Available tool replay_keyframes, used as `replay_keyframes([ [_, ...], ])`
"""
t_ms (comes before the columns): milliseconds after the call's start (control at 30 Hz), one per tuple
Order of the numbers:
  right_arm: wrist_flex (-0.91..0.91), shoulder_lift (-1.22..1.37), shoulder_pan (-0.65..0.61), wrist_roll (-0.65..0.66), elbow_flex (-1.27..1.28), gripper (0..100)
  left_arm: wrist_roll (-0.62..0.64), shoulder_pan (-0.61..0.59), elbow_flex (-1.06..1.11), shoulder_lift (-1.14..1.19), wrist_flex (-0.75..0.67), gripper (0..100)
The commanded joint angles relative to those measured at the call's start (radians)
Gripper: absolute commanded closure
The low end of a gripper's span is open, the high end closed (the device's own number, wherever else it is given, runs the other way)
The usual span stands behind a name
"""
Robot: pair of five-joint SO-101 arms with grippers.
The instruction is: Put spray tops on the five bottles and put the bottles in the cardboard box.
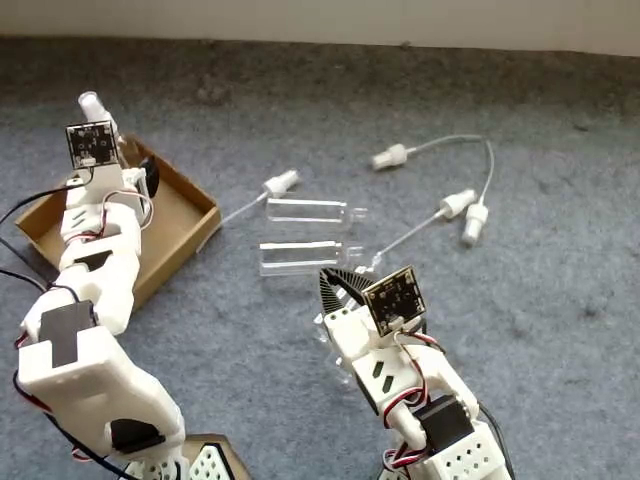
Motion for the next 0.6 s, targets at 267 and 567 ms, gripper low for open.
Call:
replay_keyframes([
  [267, 0.005, -0.008, 0.019, 0.012, 0.117, 99.5, -0.002, 0.016, -0.004, -0.16, 0.157, 73],
  [567, 0.005, -0.008, 0.019, 0.012, 0.117, 99.5, -0.002, 0.012, -0.012, -0.308, 0.354, 73],
])
